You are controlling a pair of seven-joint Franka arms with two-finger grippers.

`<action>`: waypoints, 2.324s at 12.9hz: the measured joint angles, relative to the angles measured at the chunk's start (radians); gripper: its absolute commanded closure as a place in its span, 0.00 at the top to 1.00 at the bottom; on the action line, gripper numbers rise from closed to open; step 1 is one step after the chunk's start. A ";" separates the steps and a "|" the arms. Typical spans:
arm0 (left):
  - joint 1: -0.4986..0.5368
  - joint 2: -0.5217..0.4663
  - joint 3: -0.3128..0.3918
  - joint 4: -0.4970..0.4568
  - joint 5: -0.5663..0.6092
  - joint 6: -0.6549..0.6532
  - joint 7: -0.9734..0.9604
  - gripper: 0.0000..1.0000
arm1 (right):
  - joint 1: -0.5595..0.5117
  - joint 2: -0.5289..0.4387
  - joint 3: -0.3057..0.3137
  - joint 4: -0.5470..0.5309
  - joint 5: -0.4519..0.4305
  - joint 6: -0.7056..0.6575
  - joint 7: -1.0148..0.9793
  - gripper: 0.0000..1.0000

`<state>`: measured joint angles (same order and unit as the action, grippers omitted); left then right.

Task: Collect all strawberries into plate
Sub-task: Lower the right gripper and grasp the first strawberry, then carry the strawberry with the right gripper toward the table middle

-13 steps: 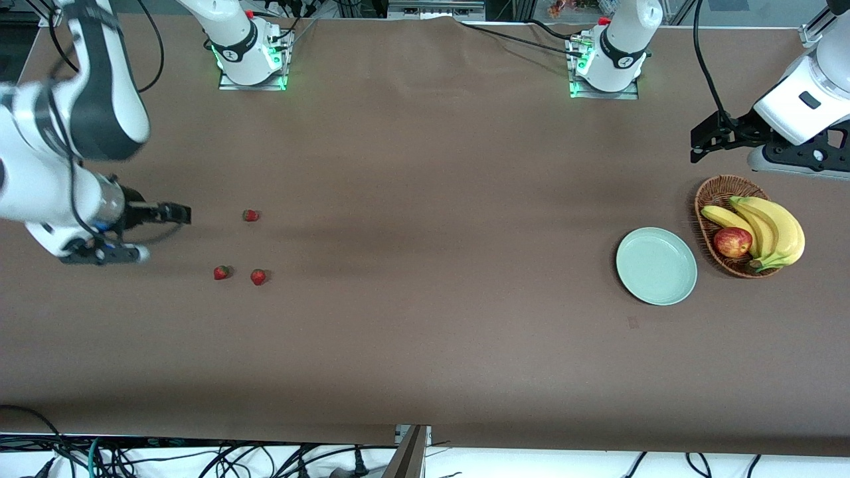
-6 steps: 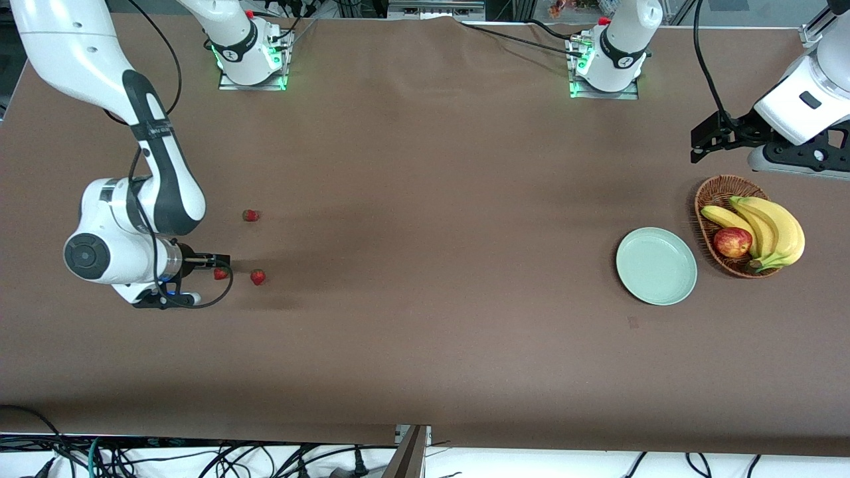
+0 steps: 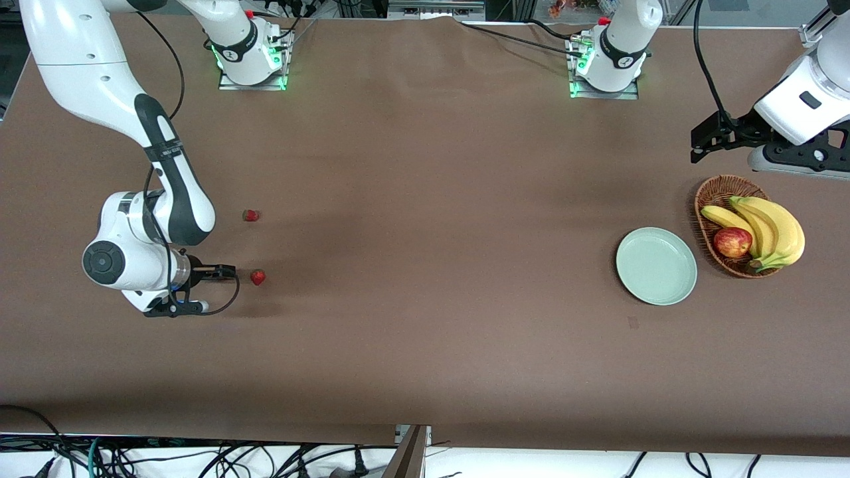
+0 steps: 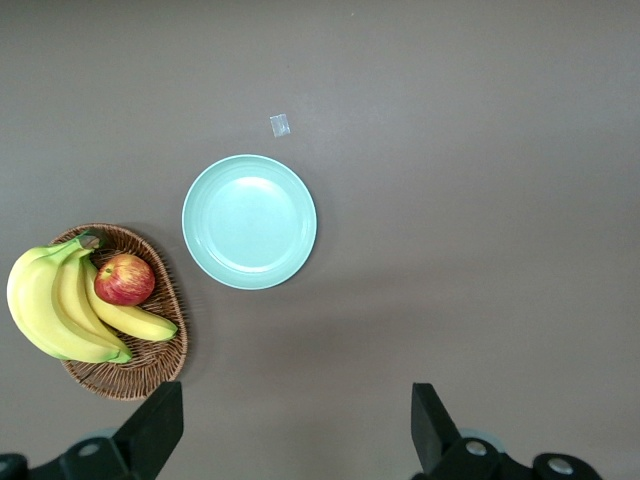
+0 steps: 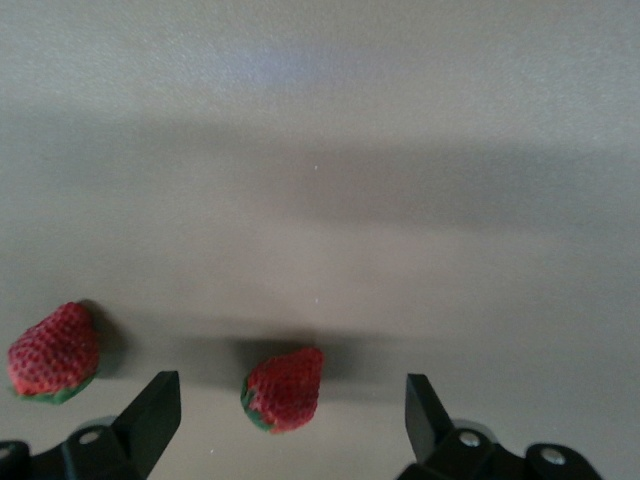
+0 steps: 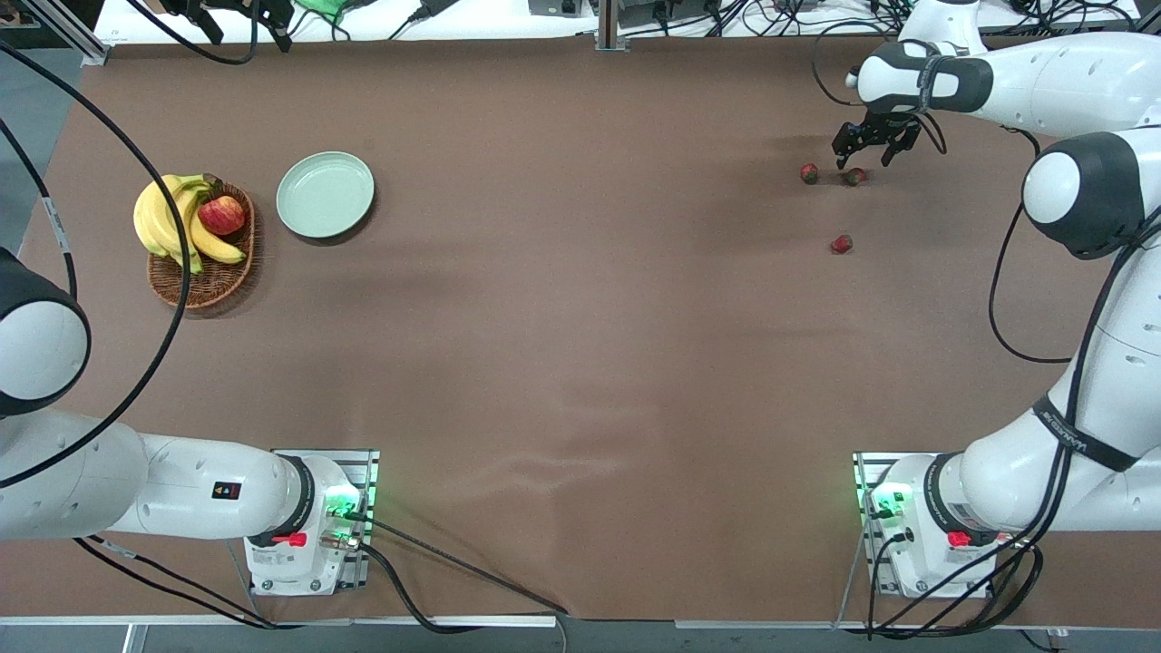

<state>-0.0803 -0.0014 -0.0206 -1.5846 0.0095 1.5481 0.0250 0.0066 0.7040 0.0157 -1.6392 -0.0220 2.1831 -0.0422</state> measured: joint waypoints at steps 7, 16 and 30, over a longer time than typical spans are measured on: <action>0.000 0.000 0.000 0.000 -0.001 0.000 0.000 1.00 | 0.000 0.022 0.000 -0.001 0.000 0.000 -0.002 0.42; 0.000 0.000 0.000 0.000 -0.001 0.000 0.000 1.00 | 0.001 0.007 0.060 0.075 0.007 -0.162 -0.007 0.13; 0.000 0.000 0.000 0.000 -0.001 0.000 0.000 1.00 | 0.525 0.098 0.228 0.147 0.224 0.377 0.813 0.13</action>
<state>-0.0803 -0.0014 -0.0208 -1.5845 0.0085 1.5481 0.0249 0.5319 0.8016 0.2436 -1.4926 0.2016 2.5604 0.7707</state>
